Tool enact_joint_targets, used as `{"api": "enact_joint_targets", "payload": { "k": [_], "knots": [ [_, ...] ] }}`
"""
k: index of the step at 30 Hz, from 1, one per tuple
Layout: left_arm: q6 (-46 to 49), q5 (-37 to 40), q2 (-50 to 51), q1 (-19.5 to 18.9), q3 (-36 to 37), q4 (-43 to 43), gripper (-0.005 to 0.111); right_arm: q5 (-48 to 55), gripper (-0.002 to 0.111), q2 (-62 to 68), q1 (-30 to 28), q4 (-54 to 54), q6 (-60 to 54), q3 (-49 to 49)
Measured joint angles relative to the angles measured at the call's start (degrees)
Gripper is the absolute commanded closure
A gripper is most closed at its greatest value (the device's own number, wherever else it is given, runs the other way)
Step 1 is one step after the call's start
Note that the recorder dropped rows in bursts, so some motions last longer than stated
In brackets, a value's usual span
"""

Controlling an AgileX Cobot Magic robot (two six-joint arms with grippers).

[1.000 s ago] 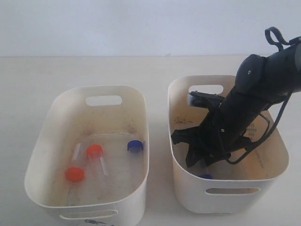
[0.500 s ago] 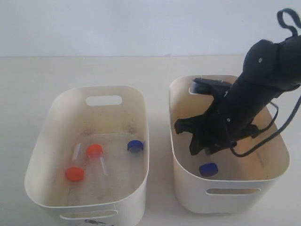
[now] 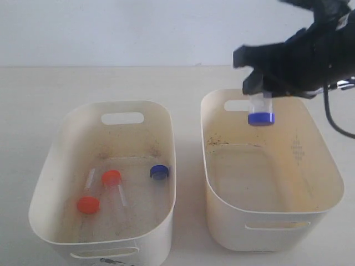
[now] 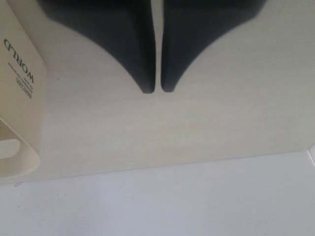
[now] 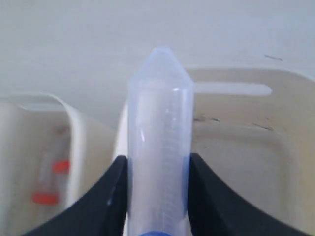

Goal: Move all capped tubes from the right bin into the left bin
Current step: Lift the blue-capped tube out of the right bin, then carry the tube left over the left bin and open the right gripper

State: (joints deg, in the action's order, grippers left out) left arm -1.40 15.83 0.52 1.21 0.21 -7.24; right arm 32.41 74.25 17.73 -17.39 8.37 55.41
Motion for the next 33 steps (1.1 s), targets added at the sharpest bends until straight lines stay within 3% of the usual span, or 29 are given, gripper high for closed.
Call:
{"api": "enact_joint_targets", "payload": {
  "k": [4,8,15,21,25,30,33],
  "knots": [
    [0.0,0.0,0.0,0.0,0.0,0.0,0.102,-3.85,0.108,-3.4,2.3,-11.79,-4.83,0.0],
    [0.0,0.0,0.0,0.0,0.0,0.0,0.102,-7.8,0.108,-2.4,9.18,-21.34,-11.09,0.0],
    [0.0,0.0,0.0,0.0,0.0,0.0,0.102,-17.94,0.108,4.56,21.09,-23.58,-12.69,0.0],
    [0.0,0.0,0.0,0.0,0.0,0.0,0.102,-24.09,0.107,10.95,24.96,-23.85,-12.69,0.0],
    [0.0,0.0,0.0,0.0,0.0,0.0,0.102,-25.26,0.083,13.5,25.57,-23.94,-12.32,0.0],
    [0.0,0.0,0.0,0.0,0.0,0.0,0.102,-26.12,0.03,14.55,25.64,-24.08,-12.23,0.0],
    [0.0,0.0,0.0,0.0,0.0,0.0,0.102,-27.51,0.021,14.55,25.64,-24.08,-12.23,0.0]
  ]
}}
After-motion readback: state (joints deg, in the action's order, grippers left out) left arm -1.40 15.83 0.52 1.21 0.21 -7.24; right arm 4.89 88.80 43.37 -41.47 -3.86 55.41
